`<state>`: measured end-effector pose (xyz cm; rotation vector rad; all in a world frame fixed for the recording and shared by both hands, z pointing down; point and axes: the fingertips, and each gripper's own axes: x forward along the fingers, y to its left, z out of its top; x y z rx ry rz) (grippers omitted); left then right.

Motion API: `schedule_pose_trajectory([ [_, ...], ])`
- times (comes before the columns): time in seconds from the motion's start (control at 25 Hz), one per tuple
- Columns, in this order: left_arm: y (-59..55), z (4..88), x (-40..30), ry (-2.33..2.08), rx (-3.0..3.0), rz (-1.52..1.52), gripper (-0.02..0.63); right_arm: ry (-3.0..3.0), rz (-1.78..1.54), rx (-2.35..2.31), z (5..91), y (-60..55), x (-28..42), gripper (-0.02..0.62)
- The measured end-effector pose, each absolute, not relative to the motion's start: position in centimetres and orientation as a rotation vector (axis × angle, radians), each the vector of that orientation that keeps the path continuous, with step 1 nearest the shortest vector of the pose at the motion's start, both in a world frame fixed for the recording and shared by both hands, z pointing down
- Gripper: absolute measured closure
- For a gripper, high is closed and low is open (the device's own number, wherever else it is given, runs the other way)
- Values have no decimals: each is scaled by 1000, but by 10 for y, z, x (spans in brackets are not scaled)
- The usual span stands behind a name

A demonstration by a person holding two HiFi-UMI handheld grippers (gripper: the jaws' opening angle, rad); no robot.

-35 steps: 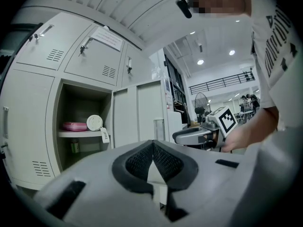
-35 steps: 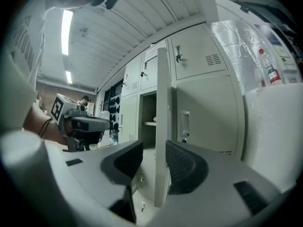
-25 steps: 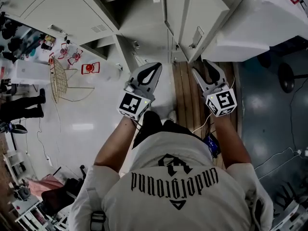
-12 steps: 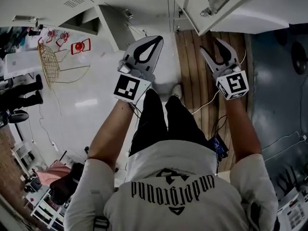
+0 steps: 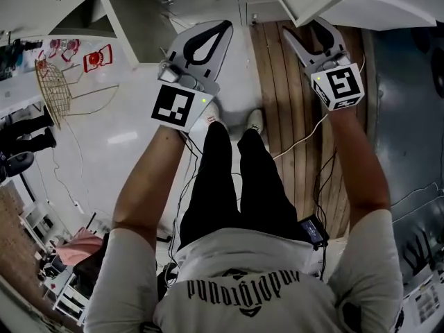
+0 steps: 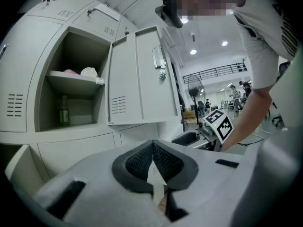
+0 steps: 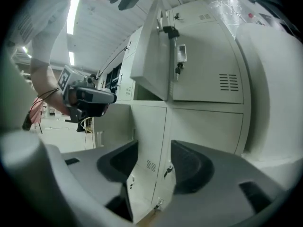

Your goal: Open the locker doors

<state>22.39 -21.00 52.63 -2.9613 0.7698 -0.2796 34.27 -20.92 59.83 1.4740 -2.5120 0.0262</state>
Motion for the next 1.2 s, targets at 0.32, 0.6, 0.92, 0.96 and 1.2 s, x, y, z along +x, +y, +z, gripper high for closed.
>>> schedule_pose_trajectory([
  [0.32, -233, 575, 227, 761, -2962, -271, 597, -2482, -15, 1424, 657, -240, 328, 373],
  [0.6, -259, 609, 221, 784, -2930, -249, 597, -2481, -64, 1420, 686, -276, 313, 373],
  [0.92, -281, 658, 228, 823, -2922, -202, 597, -2485, -61, 1484, 720, -319, 312, 373],
  [0.96, -284, 664, 229, 825, -2920, -196, 597, -2488, -60, 1490, 723, -325, 312, 373],
  [1.2, -298, 689, 228, 833, -2912, -202, 597, -2502, -15, 1551, 737, -356, 313, 374],
])
